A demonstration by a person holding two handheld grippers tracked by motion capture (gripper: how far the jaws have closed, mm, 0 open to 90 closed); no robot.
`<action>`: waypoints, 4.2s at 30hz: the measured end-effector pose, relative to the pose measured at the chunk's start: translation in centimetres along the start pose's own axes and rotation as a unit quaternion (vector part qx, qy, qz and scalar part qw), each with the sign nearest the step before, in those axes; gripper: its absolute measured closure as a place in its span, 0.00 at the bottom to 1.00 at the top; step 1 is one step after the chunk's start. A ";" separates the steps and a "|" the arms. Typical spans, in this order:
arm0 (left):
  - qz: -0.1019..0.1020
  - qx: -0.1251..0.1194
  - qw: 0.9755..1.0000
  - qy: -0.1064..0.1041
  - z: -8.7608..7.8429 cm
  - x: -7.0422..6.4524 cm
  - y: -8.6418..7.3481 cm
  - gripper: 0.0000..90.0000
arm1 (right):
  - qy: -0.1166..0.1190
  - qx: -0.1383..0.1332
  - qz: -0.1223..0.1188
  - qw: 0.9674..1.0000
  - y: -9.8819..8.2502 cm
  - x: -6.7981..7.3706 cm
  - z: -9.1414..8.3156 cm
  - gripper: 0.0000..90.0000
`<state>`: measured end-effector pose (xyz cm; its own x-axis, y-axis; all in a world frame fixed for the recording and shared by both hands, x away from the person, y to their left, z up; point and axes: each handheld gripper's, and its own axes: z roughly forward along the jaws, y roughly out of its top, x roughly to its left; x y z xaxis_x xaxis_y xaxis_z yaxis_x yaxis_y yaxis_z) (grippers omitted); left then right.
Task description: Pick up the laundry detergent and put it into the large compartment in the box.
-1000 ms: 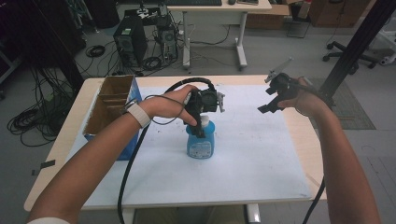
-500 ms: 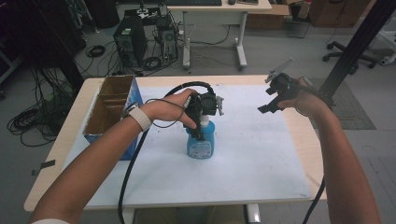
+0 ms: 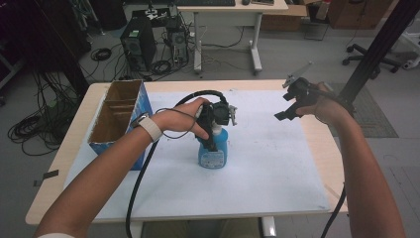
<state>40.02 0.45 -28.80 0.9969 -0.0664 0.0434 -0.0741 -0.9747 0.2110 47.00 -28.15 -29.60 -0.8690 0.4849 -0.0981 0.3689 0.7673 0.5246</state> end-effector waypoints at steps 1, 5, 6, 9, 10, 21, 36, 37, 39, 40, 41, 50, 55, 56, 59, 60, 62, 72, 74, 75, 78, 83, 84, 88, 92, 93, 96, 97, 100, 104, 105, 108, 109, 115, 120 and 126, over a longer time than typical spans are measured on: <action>0.000 0.000 1.000 0.000 0.0 0.0 0.0 0.14 | 0.000 0.000 0.000 1.000 0.0 0.0 0.0 0.12; 0.002 0.001 1.000 -0.006 0.1 0.0 0.0 0.17 | 0.000 -0.002 -0.001 1.000 0.0 0.0 0.0 0.12; 0.002 0.001 1.000 -0.006 0.1 0.0 0.0 0.18 | 0.001 -0.002 0.000 1.000 0.0 0.0 0.0 0.12; 0.003 -0.001 1.000 -0.008 0.0 0.0 0.0 0.21 | 0.001 -0.001 -0.001 1.000 0.0 0.0 0.0 0.12; 0.003 -0.001 1.000 -0.009 0.0 0.0 0.0 0.21 | 0.001 -0.001 -0.001 1.000 0.0 0.0 0.0 0.12; 0.012 0.000 1.000 -0.015 0.1 -0.2 0.1 0.32 | 0.000 -0.004 -0.002 1.000 0.0 0.0 0.0 0.12; 0.016 -0.001 1.000 -0.008 0.1 -0.2 -0.1 0.41 | 0.000 -0.004 -0.001 1.000 0.1 0.0 0.0 0.12; 0.018 0.000 1.000 -0.007 0.1 -0.2 -0.1 0.41 | 0.000 -0.004 -0.002 1.000 0.1 0.0 0.0 0.12; 0.018 0.001 1.000 -0.006 0.0 -0.2 -0.1 0.41 | 0.000 -0.003 -0.002 1.000 0.0 0.1 0.0 0.12; 0.016 0.001 1.000 -0.007 0.0 -0.2 -0.1 0.41 | 0.001 -0.003 -0.002 1.000 0.1 0.1 0.0 0.12; 0.017 0.004 1.000 -0.005 0.0 -0.3 -0.1 0.41 | 0.000 -0.004 -0.002 1.000 0.1 0.1 0.0 0.12; 0.015 0.012 1.000 -0.010 -0.5 -0.6 -0.2 0.41 | 0.000 -0.006 -0.002 1.000 -0.1 0.3 -0.2 0.12; 0.008 0.010 1.000 -0.006 -1.1 -0.8 -0.3 0.41 | 0.000 -0.006 -0.001 1.000 -0.4 0.3 -0.3 0.12; 0.006 0.008 1.000 -0.007 -1.2 -0.8 -0.4 0.41 | -0.001 -0.007 -0.001 1.000 -0.4 0.3 -0.3 0.12; 0.002 0.004 1.000 -0.004 -1.8 -0.8 -0.6 0.41 | -0.001 -0.007 -0.001 1.000 -0.4 0.4 -0.4 0.12; 0.000 0.004 1.000 -0.002 -2.0 -0.9 -0.6 0.41 | -0.001 -0.008 -0.002 1.000 -0.4 0.4 -0.4 0.12; 0.000 0.004 1.000 0.001 -2.3 -1.1 -0.6 0.41 | -0.001 -0.008 -0.003 1.000 -0.3 0.5 -0.3 0.12; -0.009 0.010 1.000 0.019 -3.9 -1.6 -0.5 0.41 | -0.002 -0.009 -0.008 1.000 0.0 0.8 -0.5 0.13; -0.011 0.012 1.000 0.022 -4.2 -1.7 -0.5 0.41 | -0.002 -0.010 -0.008 1.000 0.0 0.8 -0.6 0.13; -0.013 0.011 1.000 0.024 -4.3 -1.7 -0.5 0.41 | -0.002 -0.010 -0.008 1.000 0.0 0.8 -0.6 0.13; -0.015 0.012 0.999 0.030 -4.7 -1.8 -0.5 0.41 | -0.003 -0.010 -0.008 1.000 0.0 0.9 -0.7 0.13; -0.023 0.014 0.999 0.036 -5.4 -1.9 -0.6 0.41 | -0.003 -0.011 -0.010 1.000 0.1 1.0 -0.8 0.13; -0.025 0.013 0.999 0.037 -5.5 -1.9 -0.7 0.41 | -0.003 -0.012 -0.011 1.000 0.1 1.0 -0.8 0.13; -0.031 0.017 0.998 0.043 -6.1 -2.0 -0.7 0.41 | -0.004 -0.013 -0.012 1.000 0.2 1.1 -1.0 0.13; -0.040 0.017 0.998 0.050 -6.6 -2.1 -0.8 0.41 | -0.004 -0.012 -0.012 1.000 0.2 1.2 -1.0 0.13; -0.043 0.017 0.998 0.052 -6.8 -2.1 -0.8 0.41 | -0.004 -0.013 -0.012 1.000 0.2 1.2 -1.0 0.13; -0.048 0.020 0.997 0.057 -7.2 -2.1 -0.9 0.41 | -0.004 -0.014 -0.013 1.000 0.2 1.2 -1.1 0.13; -0.053 0.020 0.997 0.059 -7.4 -2.1 -0.9 0.41 | -0.004 -0.014 -0.013 1.000 0.2 1.2 -1.1 0.13; -0.063 0.022 0.996 0.067 -7.7 -2.2 -1.0 0.41 | -0.005 -0.014 -0.013 1.000 0.2 1.3 -1.1 0.13; -0.080 0.026 0.994 0.071 -8.4 -2.2 -1.1 0.41 | -0.004 -0.015 -0.014 1.000 0.2 1.3 -1.2 0.13; -0.087 0.027 0.993 0.072 -8.6 -2.2 -1.1 0.41 | -0.004 -0.015 -0.014 1.000 0.2 1.3 -1.2 0.13; -0.100 0.027 0.992 0.076 -9.1 -2.3 -1.1 0.41 | -0.004 -0.015 -0.015 1.000 0.2 1.4 -1.2 0.13; -0.104 0.025 0.991 0.077 -9.3 -2.3 -1.1 0.41 | -0.004 -0.015 -0.015 1.000 0.2 1.4 -1.2 0.13; -0.131 0.018 0.988 0.079 -9.9 -2.5 -1.2 0.41 | -0.004 -0.017 -0.017 1.000 0.3 1.5 -1.2 0.13; -0.153 0.010 0.985 0.083 -10.5 -2.5 -1.3 0.41 | -0.005 -0.018 -0.017 1.000 0.2 1.6 -1.4 0.13; -0.181 0.001 0.979 0.090 -11.1 -2.5 -1.4 0.41 | -0.006 -0.020 -0.017 1.000 0.2 1.6 -1.5 0.13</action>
<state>37.28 4.35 -18.36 0.9366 0.3220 0.1384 0.2834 -0.9281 0.2416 45.20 -27.83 -28.35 -0.8770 0.4636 -0.1265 0.3249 0.7659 0.5548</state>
